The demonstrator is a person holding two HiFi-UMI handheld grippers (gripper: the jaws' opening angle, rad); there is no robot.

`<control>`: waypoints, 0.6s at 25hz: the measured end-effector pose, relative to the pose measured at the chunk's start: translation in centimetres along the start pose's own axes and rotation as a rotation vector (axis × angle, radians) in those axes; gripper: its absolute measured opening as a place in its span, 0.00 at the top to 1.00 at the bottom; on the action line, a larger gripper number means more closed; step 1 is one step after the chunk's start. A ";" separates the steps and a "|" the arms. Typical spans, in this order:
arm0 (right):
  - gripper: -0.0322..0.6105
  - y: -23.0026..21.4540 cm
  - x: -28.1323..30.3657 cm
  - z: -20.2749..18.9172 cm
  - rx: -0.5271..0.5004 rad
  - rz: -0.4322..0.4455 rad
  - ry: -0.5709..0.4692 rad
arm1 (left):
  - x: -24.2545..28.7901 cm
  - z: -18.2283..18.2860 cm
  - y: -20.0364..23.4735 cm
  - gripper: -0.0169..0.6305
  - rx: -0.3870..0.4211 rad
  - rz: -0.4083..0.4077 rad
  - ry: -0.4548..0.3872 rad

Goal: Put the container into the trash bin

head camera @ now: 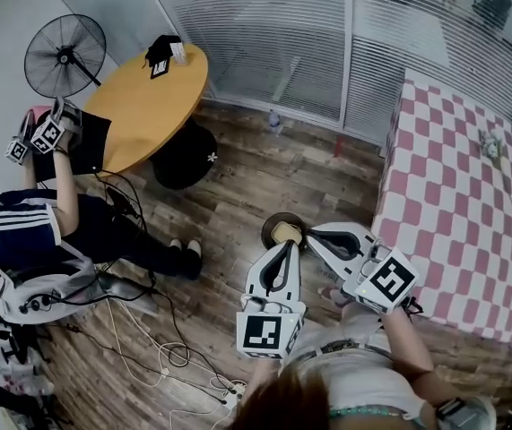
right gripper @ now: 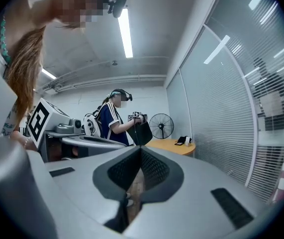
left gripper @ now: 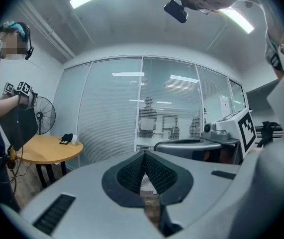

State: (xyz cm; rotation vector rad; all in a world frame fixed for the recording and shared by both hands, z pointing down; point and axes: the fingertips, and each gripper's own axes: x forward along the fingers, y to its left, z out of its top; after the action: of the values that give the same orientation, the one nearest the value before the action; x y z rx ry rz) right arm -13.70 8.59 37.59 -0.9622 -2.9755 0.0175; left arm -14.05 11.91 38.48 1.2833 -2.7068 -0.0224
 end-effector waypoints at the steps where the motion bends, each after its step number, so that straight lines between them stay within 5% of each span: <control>1: 0.96 0.0 0.0 0.1 -0.001 0.000 -0.001 | 0.1 0.0 0.0 0.97 0.000 -0.002 0.000; 15: 0.96 0.7 -0.8 -0.4 -0.007 0.011 0.016 | -0.5 -0.2 -0.5 0.97 -0.008 0.002 -0.002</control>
State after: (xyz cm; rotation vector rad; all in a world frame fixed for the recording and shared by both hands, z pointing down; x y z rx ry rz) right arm -12.65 8.68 37.95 -0.9755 -2.9580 -0.0001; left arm -13.33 12.04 38.62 1.2788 -2.7075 -0.0346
